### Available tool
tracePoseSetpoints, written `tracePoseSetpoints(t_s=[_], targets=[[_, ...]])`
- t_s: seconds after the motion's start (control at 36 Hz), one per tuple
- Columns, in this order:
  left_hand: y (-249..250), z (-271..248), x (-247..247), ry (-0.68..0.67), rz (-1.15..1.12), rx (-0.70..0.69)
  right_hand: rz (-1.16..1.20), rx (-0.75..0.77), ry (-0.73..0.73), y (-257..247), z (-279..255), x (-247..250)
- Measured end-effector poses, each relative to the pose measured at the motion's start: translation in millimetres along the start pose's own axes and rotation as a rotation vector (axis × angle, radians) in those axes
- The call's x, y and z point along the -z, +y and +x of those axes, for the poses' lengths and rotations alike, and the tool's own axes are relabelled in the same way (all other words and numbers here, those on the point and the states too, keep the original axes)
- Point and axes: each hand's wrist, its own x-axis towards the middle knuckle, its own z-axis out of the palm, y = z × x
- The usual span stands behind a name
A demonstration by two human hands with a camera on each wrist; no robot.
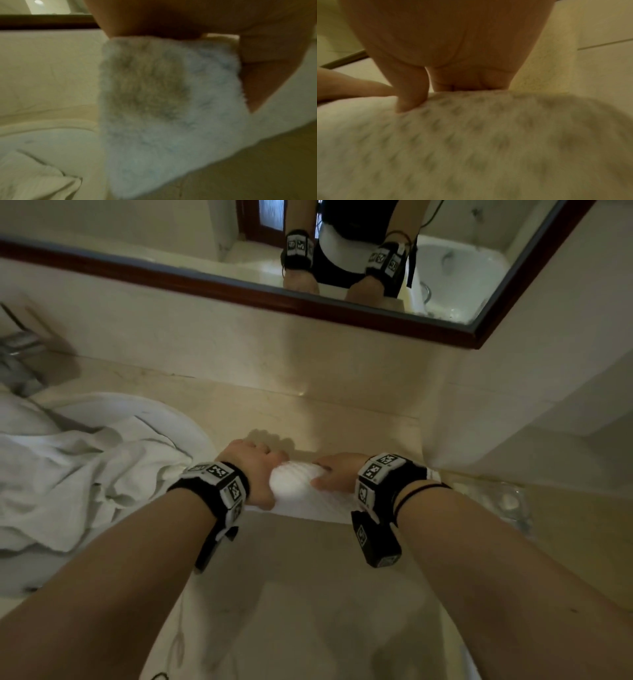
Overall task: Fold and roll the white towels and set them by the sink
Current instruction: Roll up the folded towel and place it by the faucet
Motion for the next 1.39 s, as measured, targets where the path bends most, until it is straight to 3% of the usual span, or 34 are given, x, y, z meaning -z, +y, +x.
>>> tracePoseSetpoints(t_s=[0.14,0.22,0.33,0.47,0.61,0.75,1.06,1.19,1.39], targets=[[-13.3,-11.2,-6.9,-0.312,-0.61,0.063,-0.142,0.063,0.328,-11.5,-16.2,-28.1],[-17.9,-20.6,-18.6,-0.321,-0.761,0.05,-0.342,0.13,0.328,-13.2,-25.3,-55.0],[-15.2,-33.4,-21.9,-0.234,-0.53,0.011,-0.421,0.1,0.333,-15.1,-28.2,-63.4],[-6.7,-53.6,-34.9,0.077,-0.104,-0.058,-0.311,0.034,0.356,-27.4,-29.0,-64.1],[-13.2,-74.6,-44.7,0.012,0.072,-0.091,-0.135,-0.042,0.13,-42.5,-22.0,-65.3],[-14.4,-82.9,-49.7,0.019,0.156,-0.115,-0.051,-0.038,0.105,-49.1,-30.6,-76.1],[-29.2,-106.6,-38.4,0.107,0.195,-0.128,-0.139,-0.058,0.39,-88.3,-65.8,-81.9],[-54.8,-143.7,-3.3,0.242,0.264,-0.084,-0.179,0.003,0.547,-123.1,-89.0,-56.9],[-81.7,-211.4,20.3,0.334,0.296,0.055,-0.262,0.092,0.691,-178.3,-118.2,-42.0]])
